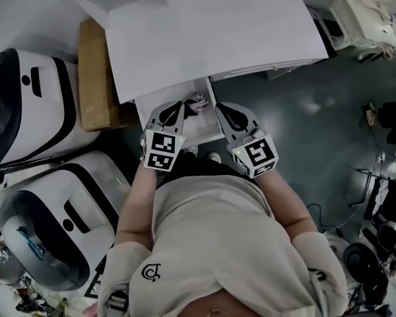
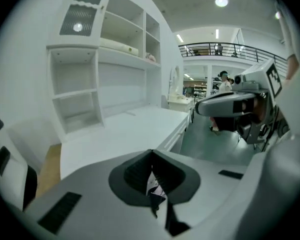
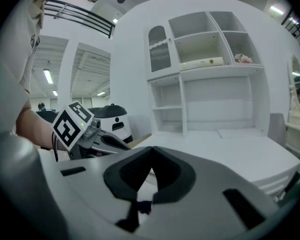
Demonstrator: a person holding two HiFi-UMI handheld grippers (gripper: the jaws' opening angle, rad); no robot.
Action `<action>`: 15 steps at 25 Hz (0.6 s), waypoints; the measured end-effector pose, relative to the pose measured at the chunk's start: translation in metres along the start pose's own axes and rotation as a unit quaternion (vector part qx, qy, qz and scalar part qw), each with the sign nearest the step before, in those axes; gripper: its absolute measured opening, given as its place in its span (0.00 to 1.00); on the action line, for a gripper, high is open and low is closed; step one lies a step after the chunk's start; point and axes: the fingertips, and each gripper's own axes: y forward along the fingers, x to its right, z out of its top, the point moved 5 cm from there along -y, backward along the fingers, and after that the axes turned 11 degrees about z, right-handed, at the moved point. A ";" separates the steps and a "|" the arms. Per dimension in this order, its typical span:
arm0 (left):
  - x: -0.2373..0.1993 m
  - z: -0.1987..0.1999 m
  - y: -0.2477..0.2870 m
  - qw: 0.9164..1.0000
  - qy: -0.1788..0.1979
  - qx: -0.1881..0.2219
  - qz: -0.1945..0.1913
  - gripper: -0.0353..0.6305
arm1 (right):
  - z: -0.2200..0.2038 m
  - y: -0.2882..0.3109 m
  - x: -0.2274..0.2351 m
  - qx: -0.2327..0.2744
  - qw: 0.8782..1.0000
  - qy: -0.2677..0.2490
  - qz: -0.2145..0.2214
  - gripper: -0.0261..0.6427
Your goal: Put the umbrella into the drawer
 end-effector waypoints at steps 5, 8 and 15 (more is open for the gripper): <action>-0.015 0.026 -0.058 0.995 -0.027 0.084 0.051 0.07 | 0.025 -0.004 -0.016 0.026 0.998 -0.036 0.043 0.05; -0.026 0.044 -0.093 0.988 -0.036 0.132 0.077 0.07 | 0.046 -0.004 -0.027 0.041 0.996 -0.060 0.061 0.05; -0.057 0.066 -0.157 0.966 -0.072 0.199 0.146 0.07 | 0.083 -0.003 -0.040 0.084 0.989 -0.101 0.061 0.05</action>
